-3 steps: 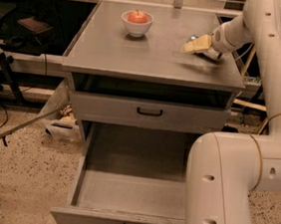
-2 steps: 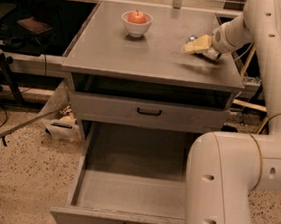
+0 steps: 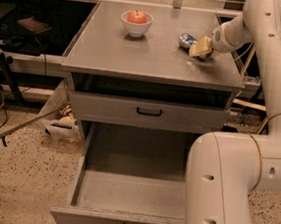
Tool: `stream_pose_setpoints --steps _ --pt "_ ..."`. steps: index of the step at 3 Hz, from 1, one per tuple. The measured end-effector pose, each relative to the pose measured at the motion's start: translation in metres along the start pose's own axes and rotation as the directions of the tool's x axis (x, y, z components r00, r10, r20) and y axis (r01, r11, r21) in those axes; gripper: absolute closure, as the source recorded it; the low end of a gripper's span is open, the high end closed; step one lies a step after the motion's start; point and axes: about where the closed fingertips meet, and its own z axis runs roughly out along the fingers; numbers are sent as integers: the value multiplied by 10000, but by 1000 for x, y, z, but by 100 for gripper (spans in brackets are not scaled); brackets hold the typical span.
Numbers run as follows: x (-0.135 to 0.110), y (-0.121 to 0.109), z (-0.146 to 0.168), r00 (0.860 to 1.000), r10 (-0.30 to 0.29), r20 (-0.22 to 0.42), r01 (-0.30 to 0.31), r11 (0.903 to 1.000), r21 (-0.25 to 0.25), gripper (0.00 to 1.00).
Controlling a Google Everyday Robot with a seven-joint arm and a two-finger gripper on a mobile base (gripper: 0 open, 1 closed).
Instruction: Place redbull can into middle drawer
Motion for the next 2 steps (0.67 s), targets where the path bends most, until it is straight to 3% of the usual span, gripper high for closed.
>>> stream_pose_setpoints --steps 2 --pt "0 0 0 10000 0 -1 0 10000 -1 88"
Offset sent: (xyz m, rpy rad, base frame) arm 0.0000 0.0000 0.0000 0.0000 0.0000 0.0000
